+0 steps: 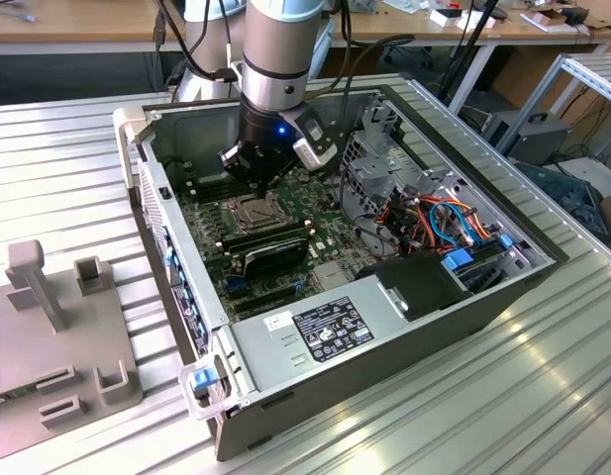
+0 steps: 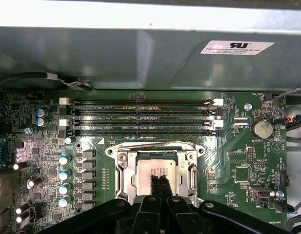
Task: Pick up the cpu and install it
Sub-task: 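Install the second cpu locking lever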
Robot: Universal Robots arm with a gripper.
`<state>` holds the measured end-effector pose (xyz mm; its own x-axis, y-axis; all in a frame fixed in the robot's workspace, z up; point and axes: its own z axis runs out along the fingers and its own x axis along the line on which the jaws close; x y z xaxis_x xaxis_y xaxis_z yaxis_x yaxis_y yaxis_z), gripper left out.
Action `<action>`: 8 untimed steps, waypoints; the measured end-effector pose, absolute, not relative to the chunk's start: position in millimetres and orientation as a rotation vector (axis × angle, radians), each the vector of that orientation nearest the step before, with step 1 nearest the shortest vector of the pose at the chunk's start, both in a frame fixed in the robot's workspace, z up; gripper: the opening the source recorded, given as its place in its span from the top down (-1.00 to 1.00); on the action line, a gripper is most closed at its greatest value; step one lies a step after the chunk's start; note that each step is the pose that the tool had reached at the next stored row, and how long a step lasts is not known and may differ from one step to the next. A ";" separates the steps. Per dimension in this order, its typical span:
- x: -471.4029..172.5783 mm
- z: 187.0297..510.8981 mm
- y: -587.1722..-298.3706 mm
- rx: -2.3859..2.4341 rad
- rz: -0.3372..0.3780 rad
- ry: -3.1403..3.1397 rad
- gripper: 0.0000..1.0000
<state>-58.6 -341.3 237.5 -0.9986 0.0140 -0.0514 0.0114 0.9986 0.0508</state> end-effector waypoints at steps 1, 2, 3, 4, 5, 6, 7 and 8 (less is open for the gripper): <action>-58.6 237.9 -341.3 0.020 0.078 3.089 0.79; -58.7 238.3 -341.4 0.020 0.077 3.089 0.79; -58.6 238.7 -341.3 0.020 0.078 3.089 0.79; -58.6 239.1 -341.3 0.020 0.078 3.089 0.79; -58.6 239.8 -341.3 0.020 0.078 3.089 0.79; -58.6 240.5 -341.3 0.020 0.078 3.089 0.79; -58.6 240.8 -341.3 0.020 0.078 3.089 0.79; -58.6 240.7 -341.3 0.020 0.078 3.089 0.79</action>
<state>-58.6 -341.3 240.7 -0.9986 0.0140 -0.0515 0.0114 0.9986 0.0510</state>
